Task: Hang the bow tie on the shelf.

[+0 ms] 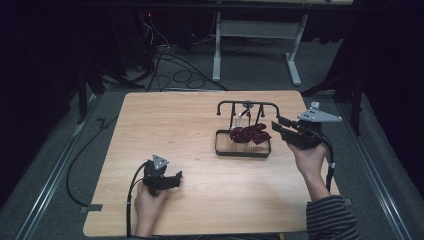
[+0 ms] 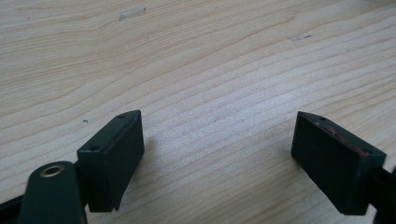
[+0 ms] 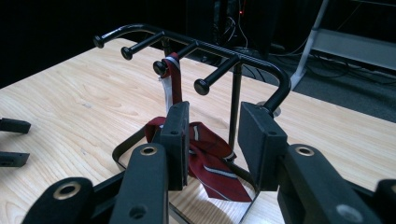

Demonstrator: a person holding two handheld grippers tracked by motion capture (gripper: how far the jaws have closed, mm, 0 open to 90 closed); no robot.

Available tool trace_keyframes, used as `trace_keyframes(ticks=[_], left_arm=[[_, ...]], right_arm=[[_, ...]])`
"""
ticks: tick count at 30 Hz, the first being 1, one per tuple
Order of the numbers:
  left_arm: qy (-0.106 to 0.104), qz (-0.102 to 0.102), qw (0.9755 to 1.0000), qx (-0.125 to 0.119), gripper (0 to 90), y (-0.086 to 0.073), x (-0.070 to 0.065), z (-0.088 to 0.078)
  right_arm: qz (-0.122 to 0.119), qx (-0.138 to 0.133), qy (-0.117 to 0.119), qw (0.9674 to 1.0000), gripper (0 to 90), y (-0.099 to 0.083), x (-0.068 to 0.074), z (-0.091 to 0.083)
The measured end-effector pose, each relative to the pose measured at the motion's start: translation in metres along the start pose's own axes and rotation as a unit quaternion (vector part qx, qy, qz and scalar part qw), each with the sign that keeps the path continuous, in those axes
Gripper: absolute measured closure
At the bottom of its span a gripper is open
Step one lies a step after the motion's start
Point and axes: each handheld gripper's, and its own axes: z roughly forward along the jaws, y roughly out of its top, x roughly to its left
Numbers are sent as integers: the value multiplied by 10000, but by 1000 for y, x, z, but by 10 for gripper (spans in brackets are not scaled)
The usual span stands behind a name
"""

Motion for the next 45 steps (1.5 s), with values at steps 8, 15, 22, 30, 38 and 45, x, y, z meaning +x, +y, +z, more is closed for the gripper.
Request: trace_keyframes(ticks=[8, 15, 22, 30, 38, 45], left_arm=[[1, 0, 10000, 1, 174, 0, 0, 0], [0, 0, 10000, 0, 175, 0, 0, 0], [0, -1, 10000, 1, 175, 0, 0, 0], [0, -1, 10000, 0, 175, 0, 0, 0], [0, -1, 10000, 0, 175, 0, 0, 0], [5, -3, 10000, -6, 175, 0, 0, 0]], right_arm=[[55, 24, 32, 10000, 640, -5, -2, -5], [26, 67, -9, 10000, 626, -12, -3, -11], [-6, 62, -31, 10000, 635, -16, -4, -17], [56, 24, -25, 10000, 635, -22, -6, -25], [129, -17, 96, 9999, 634, -28, -4, -34], [171, -52, 147, 9997, 633, -32, -3, -41]])
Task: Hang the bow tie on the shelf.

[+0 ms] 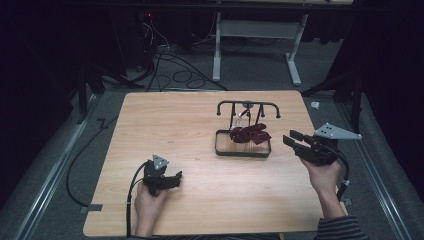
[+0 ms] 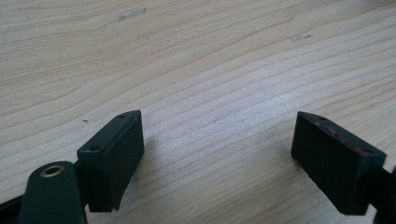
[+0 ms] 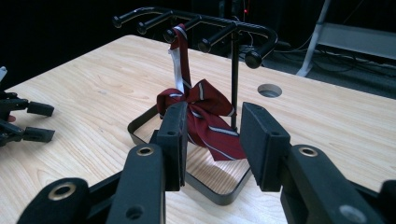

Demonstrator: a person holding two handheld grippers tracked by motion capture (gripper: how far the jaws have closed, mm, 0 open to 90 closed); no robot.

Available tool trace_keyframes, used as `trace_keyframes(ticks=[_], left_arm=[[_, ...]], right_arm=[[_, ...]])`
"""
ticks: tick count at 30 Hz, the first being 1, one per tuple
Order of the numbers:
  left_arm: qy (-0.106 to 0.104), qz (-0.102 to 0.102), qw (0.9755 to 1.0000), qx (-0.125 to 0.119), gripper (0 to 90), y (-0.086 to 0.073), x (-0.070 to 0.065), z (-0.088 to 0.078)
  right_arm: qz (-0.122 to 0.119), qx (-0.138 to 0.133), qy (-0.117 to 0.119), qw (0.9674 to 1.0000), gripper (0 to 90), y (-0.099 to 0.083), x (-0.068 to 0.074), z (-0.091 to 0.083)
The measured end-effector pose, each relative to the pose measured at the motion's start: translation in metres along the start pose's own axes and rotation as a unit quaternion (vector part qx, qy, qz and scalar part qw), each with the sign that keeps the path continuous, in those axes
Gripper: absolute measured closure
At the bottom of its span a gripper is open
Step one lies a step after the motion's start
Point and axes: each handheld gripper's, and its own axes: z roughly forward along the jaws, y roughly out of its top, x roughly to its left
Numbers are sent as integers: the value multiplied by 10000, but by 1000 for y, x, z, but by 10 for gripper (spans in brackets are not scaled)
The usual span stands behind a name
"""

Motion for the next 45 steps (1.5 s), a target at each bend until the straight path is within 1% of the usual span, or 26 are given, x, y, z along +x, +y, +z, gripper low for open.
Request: trace_keyframes(ticks=[5, 7, 17, 29, 33, 40, 45], left_arm=[[-4, 2, 10000, 6, 175, 0, 0, 0], [0, 2, 10000, 2, 175, 0, 0, 0], [-4, 1, 10000, 5, 175, 0, 0, 0], [-5, 2, 10000, 7, 175, 0, 0, 0], [-4, 1, 10000, 7, 175, 0, 0, 0], [-4, 3, 10000, 8, 175, 0, 0, 0], [-4, 3, 10000, 7, 175, 0, 0, 0]], right_arm=[[56, -69, -43, 10000, 634, -3, -1, -6], [134, -112, -64, 9998, 634, -6, -3, -8], [307, -101, -144, 9994, 632, -20, -9, -13], [509, -41, -175, 9985, 632, -38, -16, -17], [519, 8, -171, 9985, 633, -43, -17, -17], [458, 82, -212, 9987, 638, -51, -18, -15], [488, 146, -228, 9984, 639, -57, -18, -12]])
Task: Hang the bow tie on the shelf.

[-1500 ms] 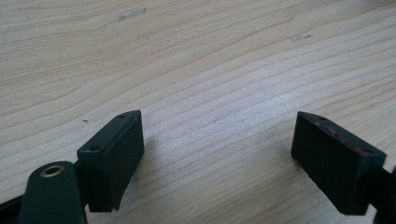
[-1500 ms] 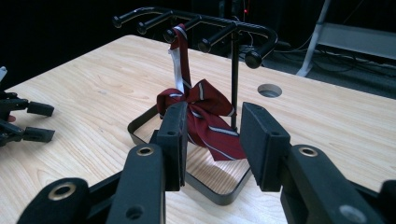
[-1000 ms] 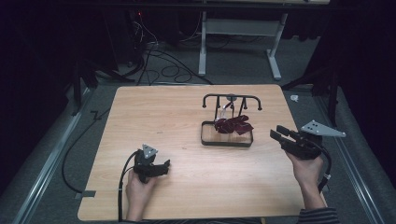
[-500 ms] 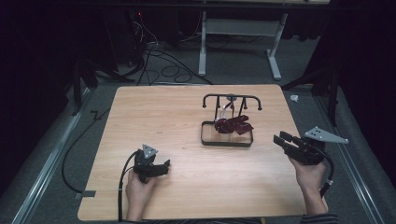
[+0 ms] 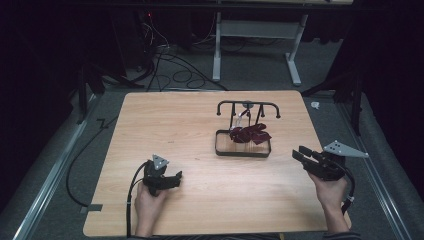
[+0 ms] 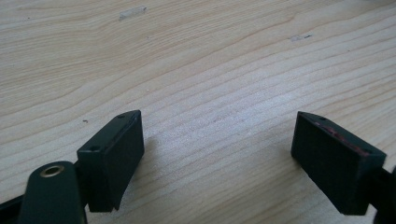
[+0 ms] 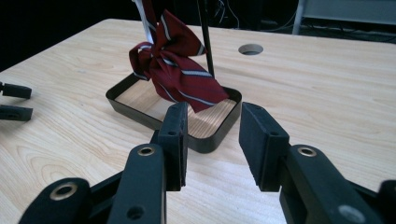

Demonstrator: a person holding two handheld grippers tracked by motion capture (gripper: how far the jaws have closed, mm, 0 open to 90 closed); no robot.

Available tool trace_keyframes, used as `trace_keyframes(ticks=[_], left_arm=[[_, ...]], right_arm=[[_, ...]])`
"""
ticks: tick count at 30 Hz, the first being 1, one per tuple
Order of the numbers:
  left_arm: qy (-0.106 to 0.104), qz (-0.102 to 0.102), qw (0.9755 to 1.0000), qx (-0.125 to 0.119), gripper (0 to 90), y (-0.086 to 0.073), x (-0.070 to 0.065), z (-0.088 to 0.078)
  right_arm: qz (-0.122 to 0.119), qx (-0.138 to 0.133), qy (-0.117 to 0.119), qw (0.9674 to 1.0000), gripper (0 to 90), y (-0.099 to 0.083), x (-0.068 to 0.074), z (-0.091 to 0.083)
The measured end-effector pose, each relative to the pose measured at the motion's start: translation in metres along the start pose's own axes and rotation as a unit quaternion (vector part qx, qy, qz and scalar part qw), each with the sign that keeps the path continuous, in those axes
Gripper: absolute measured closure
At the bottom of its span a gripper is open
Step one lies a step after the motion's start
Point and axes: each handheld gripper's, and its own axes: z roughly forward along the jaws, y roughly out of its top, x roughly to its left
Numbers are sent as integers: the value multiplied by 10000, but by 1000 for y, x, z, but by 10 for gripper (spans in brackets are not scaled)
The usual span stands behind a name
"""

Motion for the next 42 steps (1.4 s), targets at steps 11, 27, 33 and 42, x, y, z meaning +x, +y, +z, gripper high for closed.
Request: trace_keyframes(ticks=[11, 27, 33, 42], left_arm=[[0, 0, 10000, -1, 175, 0, 0, 0], [0, 0, 10000, -1, 175, 0, 0, 0], [0, 0, 10000, -1, 175, 0, 0, 0], [0, -1, 10000, -1, 175, 0, 0, 0]], right_arm=[[38, 188, -57, 9998, 639, -13, -2, 11], [20, 496, -83, 9987, 640, -26, -1, 34], [-22, 625, -161, 9979, 635, -30, -3, 40], [-53, 948, -328, 9949, 610, -43, -7, 54]])
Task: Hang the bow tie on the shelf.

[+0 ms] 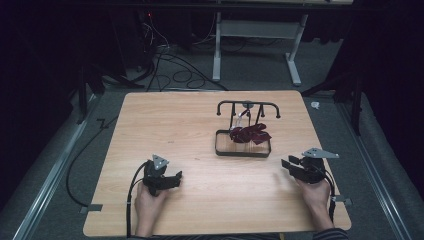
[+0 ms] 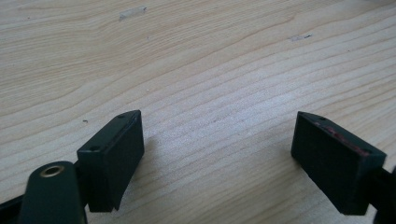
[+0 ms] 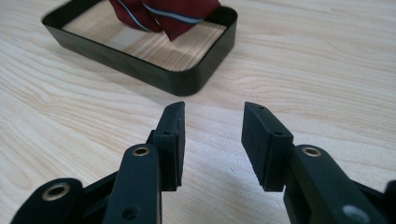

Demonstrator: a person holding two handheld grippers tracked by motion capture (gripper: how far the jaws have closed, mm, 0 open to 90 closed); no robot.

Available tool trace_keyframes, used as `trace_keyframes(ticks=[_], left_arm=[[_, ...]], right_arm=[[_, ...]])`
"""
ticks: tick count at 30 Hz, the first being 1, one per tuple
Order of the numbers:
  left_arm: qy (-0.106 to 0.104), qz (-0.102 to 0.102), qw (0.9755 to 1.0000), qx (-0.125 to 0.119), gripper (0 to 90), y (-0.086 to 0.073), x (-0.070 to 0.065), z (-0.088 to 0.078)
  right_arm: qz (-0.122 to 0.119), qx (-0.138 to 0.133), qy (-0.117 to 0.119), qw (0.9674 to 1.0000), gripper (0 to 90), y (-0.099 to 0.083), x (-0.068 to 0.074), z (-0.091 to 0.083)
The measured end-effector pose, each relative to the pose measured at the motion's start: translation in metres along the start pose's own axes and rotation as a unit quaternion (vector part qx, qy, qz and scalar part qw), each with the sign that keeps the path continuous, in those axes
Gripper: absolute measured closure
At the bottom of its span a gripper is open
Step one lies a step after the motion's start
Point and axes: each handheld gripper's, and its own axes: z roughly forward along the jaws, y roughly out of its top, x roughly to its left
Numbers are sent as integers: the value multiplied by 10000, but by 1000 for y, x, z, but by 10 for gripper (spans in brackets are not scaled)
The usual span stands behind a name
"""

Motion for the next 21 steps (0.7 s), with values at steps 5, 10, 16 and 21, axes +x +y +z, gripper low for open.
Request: trace_keyframes(ticks=[5, 10, 16, 21], left_arm=[[0, 0, 10000, -1, 175, 0, 0, 0], [1, -1, 10000, 0, 175, 0, 0, 0], [4, -3, 10000, -1, 175, 0, 0, 0], [4, -3, 10000, 0, 175, 0, 0, 0]], right_arm=[[-19, 177, -118, 9998, 581, -6, 0, 10], [-246, 437, -284, 9983, 527, -10, 7, 24], [-339, 421, -343, 9979, 475, -12, 10, 30], [-326, 421, -348, 9980, 470, -12, 9, 30]])
